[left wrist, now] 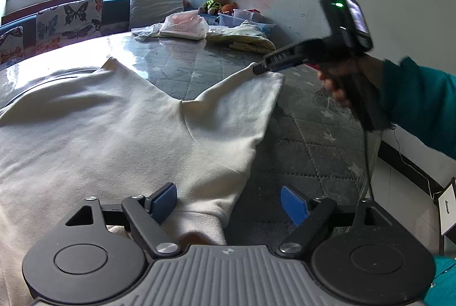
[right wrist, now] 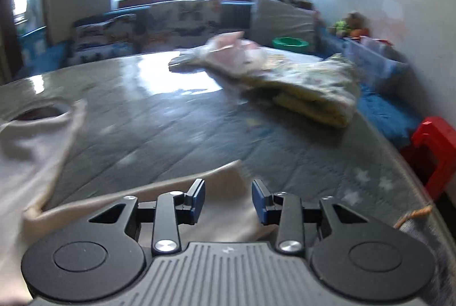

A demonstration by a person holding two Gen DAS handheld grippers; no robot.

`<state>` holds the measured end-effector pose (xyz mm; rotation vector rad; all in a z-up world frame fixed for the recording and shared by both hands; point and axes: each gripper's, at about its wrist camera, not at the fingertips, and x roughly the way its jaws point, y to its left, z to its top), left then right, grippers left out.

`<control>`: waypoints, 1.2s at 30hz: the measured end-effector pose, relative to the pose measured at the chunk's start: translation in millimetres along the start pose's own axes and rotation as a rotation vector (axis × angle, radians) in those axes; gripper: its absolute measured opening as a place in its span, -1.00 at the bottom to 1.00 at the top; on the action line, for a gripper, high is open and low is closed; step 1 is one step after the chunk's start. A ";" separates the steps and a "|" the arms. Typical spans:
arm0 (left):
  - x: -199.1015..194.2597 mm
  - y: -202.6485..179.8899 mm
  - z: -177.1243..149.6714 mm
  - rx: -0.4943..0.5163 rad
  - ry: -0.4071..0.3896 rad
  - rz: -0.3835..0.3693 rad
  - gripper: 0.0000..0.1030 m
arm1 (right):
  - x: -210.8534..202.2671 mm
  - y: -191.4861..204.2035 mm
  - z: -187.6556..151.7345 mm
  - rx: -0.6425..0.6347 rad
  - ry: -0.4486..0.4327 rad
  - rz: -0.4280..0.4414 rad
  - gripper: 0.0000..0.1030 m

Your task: Fold clothes

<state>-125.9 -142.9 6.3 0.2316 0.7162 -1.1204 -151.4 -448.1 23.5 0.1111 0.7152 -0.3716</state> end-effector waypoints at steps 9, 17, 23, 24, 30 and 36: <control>-34.1 13.2 -0.5 -0.068 -0.072 0.069 0.66 | -13.0 23.3 -12.5 -0.062 0.031 0.047 0.00; -101.7 52.8 -14.9 -0.230 -0.179 0.328 0.69 | -49.7 96.7 -7.3 -0.218 -0.047 0.273 0.57; -162.5 107.6 -47.0 -0.418 -0.201 0.707 0.71 | -60.7 159.0 -23.6 -0.379 -0.040 0.457 0.77; -169.0 116.2 -53.2 -0.443 -0.192 0.771 0.72 | -61.0 166.1 -25.9 -0.401 -0.040 0.473 0.82; -186.2 156.4 -85.7 -0.584 -0.136 0.911 0.72 | -57.4 184.8 -34.5 -0.423 -0.011 0.504 0.96; -177.9 169.3 -95.7 -0.609 -0.114 0.904 0.62 | -51.0 193.3 -43.6 -0.422 0.028 0.508 1.00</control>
